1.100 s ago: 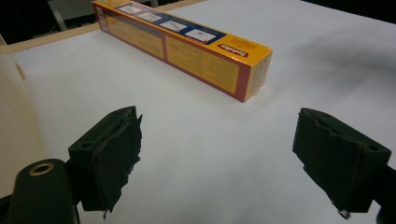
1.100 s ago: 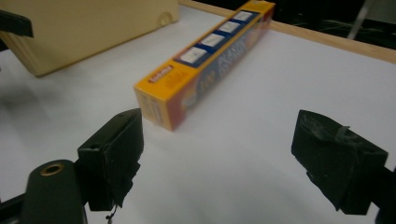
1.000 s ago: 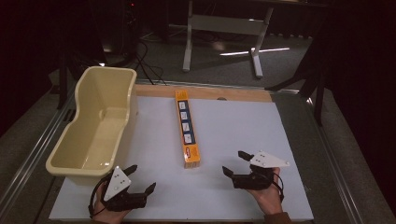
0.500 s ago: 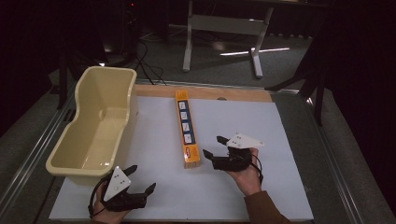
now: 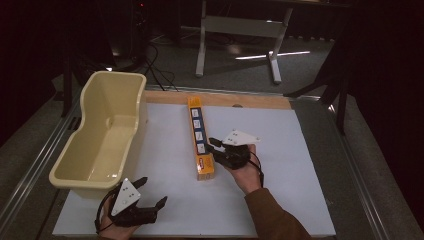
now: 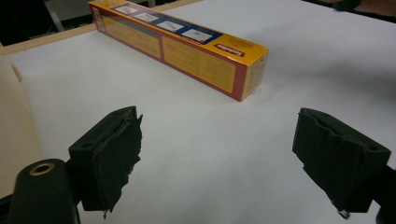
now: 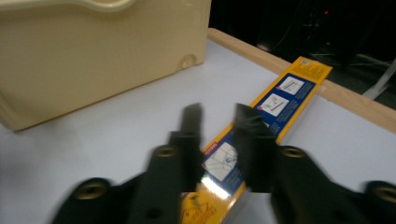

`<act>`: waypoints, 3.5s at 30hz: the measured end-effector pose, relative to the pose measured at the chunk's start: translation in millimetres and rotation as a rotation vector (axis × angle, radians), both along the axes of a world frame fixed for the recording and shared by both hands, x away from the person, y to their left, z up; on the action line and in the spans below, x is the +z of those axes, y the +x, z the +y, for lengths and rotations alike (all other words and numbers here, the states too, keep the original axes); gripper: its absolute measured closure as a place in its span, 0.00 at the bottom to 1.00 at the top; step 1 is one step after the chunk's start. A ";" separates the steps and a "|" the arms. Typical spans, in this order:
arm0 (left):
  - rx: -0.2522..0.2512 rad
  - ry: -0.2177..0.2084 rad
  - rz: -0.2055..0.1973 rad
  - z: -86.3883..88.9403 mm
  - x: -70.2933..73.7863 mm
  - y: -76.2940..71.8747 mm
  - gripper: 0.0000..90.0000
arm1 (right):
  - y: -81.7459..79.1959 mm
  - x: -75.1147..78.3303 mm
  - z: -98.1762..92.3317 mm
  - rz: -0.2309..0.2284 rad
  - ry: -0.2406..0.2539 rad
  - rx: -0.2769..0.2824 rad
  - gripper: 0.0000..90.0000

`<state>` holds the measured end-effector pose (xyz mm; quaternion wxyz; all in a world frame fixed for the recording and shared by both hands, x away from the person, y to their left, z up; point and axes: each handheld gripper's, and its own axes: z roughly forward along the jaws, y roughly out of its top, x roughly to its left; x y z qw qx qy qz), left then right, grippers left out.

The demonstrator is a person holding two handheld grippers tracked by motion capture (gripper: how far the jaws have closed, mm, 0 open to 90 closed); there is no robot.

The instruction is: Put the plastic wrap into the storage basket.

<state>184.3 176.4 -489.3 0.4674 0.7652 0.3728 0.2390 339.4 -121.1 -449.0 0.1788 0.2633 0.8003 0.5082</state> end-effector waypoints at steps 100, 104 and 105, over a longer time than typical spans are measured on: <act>-0.005 -0.042 0.009 2.2 0.3 3.4 0.17 | 167.3 -41.0 72.2 0.661 -0.564 -0.284 0.34; -0.005 -0.041 0.009 2.4 0.3 3.3 0.17 | 169.1 -52.3 70.2 0.759 -0.598 -0.273 0.37; -0.006 -0.042 0.009 2.4 0.3 3.3 0.17 | 169.7 -51.9 69.6 0.766 -0.592 -0.281 0.38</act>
